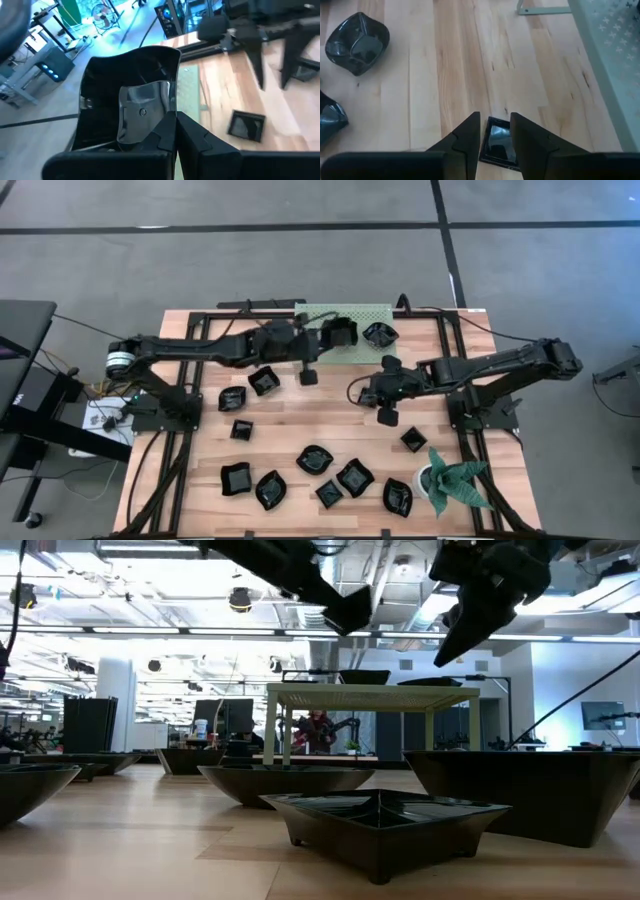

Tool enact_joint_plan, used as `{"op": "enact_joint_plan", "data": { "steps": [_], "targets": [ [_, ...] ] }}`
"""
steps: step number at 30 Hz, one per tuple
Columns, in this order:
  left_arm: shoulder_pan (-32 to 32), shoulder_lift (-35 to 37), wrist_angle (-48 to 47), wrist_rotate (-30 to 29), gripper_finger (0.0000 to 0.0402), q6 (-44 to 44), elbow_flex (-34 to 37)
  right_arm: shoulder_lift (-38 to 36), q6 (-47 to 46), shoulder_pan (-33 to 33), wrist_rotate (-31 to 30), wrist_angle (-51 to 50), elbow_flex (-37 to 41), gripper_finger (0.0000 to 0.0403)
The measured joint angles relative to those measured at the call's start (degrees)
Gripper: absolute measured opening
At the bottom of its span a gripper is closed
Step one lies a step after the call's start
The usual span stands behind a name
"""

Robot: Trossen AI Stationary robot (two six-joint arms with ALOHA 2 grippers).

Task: Pick & Place Mini shaped plates
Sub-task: Stack the distorted plate on top of the other distorted plate on the shelf

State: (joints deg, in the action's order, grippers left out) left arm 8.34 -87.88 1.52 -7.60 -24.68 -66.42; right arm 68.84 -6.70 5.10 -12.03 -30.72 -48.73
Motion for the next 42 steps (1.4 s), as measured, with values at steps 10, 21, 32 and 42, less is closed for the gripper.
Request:
{"op": "enact_joint_plan", "data": {
  "steps": [10, 21, 32, 42],
  "targets": [
    [5.1, -10.3, 0.1, 1.4, 0.0008, -3.0, -5.2, 0.0, -0.9, -1.5, -0.1, 1.4, 1.0, 0.0102],
    [6.0, -10.6, -0.6, 0.6, 0.0011, -2.3, -5.2, 0.0, -0.2, -1.5, -0.3, 1.7, 1.0, 0.0102],
    [6.0, -10.6, -0.6, 0.6, 0.0032, -2.3, -5.1, 0.0, -0.3, -1.5, -0.2, 1.7, 1.0, 0.0102],
    [6.0, -10.6, -0.7, 0.6, 0.0091, -2.3, -5.1, 0.0, -0.3, -1.5, -0.2, 1.7, 1.0, 0.0102]
  ]
}}
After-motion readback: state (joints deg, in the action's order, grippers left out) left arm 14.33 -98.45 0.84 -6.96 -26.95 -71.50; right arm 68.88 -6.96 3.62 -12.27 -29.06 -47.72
